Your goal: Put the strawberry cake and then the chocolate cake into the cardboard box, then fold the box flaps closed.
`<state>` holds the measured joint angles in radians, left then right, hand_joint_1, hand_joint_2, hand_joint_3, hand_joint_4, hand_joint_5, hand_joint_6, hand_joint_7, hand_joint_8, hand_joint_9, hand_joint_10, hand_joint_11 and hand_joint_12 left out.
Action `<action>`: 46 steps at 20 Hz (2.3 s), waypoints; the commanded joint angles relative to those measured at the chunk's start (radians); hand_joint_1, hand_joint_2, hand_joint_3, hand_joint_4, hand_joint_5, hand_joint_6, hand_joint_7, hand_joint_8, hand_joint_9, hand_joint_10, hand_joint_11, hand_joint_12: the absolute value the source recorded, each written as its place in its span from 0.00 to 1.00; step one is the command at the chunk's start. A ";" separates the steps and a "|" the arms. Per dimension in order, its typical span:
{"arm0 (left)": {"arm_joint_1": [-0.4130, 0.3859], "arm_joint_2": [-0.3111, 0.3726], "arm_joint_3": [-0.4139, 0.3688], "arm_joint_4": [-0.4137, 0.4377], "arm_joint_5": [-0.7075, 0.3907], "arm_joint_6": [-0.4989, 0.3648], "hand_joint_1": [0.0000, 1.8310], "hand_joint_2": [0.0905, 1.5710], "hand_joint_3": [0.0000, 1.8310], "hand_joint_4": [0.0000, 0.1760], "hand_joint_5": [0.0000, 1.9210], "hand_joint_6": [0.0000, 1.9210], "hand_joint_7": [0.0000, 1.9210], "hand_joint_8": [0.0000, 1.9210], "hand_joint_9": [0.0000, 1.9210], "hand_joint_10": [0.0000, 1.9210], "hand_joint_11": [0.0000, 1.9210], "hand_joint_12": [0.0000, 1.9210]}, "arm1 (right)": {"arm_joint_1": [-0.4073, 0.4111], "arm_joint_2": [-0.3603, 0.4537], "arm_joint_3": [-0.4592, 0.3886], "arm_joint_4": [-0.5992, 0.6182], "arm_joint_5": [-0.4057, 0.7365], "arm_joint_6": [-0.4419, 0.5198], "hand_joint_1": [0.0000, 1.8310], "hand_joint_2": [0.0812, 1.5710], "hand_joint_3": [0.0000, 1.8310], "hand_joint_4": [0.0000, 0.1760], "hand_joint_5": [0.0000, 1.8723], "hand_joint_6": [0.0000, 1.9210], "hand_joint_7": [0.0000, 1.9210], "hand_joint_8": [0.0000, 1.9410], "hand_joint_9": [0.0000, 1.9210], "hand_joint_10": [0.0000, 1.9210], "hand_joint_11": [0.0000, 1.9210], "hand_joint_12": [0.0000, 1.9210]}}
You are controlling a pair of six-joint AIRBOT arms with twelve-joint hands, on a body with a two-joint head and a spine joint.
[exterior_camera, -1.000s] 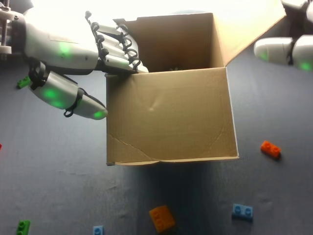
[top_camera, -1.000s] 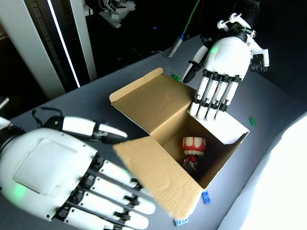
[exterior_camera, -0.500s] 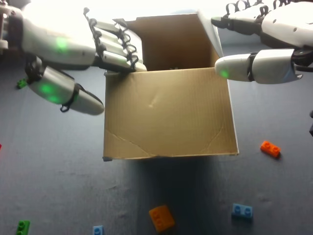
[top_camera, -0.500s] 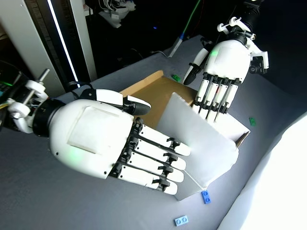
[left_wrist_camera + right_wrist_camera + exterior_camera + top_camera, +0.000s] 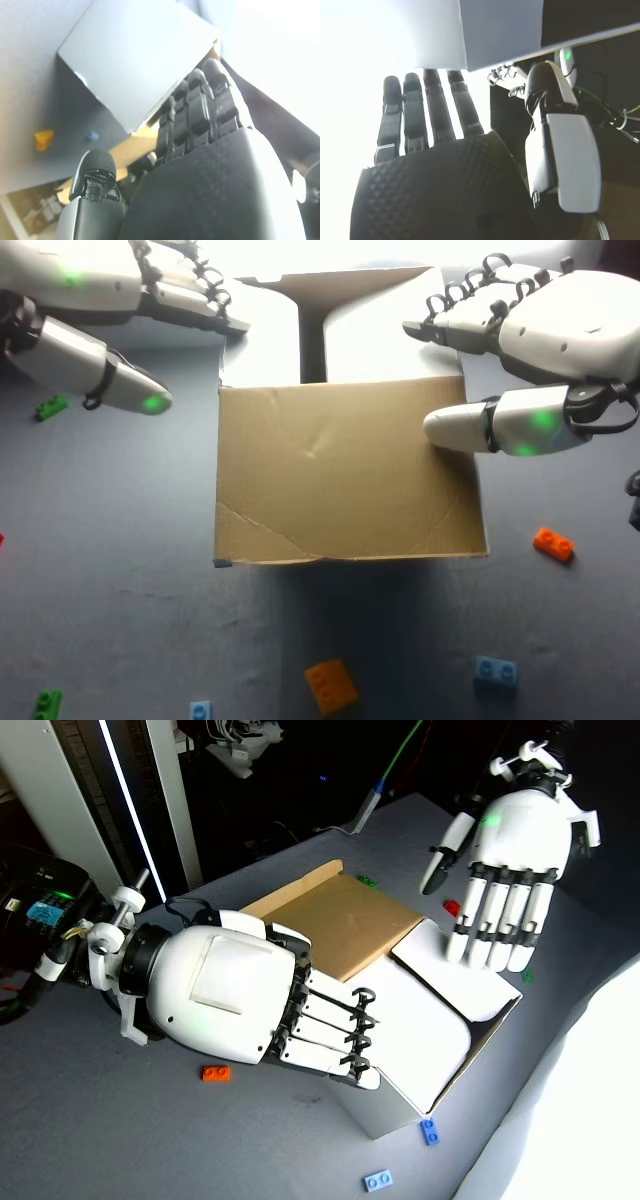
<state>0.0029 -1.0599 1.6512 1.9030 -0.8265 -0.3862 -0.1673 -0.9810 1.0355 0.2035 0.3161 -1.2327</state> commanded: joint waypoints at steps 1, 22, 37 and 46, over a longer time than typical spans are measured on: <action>-0.013 0.006 0.019 -0.059 0.021 0.005 0.00 0.82 0.00 0.00 0.09 0.00 0.11 0.00 0.10 0.00 0.00 0.31 | 0.000 0.006 0.005 -0.005 0.085 -0.025 0.00 0.73 0.00 0.00 0.09 0.00 0.10 0.00 0.08 0.00 0.00 0.18; 0.206 0.038 0.040 -0.139 -0.249 0.071 0.00 0.81 0.00 0.00 0.11 0.00 0.12 0.00 0.12 0.00 0.00 0.42 | -0.053 0.293 -0.195 0.443 0.158 -0.054 0.00 0.75 0.00 0.00 0.08 0.00 0.09 0.00 0.08 0.00 0.00 0.23; 0.305 0.110 -0.207 -0.178 -0.284 0.098 0.04 0.82 0.00 0.00 0.29 0.02 0.36 0.02 0.31 0.20 0.05 0.79 | -0.096 0.387 -0.245 0.443 0.129 -0.066 0.00 0.78 0.00 0.00 0.37 0.05 0.41 0.04 0.37 0.08 0.03 0.68; 0.265 0.141 -0.283 -0.234 -0.283 0.086 0.12 0.84 0.00 0.00 0.38 0.34 0.41 0.55 0.32 0.75 0.14 0.99 | -0.118 0.402 -0.245 0.443 0.127 -0.067 0.03 0.79 0.00 0.00 0.50 0.14 0.55 0.09 0.33 0.56 0.16 0.89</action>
<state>0.2779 -0.9268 1.3701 1.7454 -1.0855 -0.2962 -0.2913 -0.5941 0.7891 0.6594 0.3382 -1.3045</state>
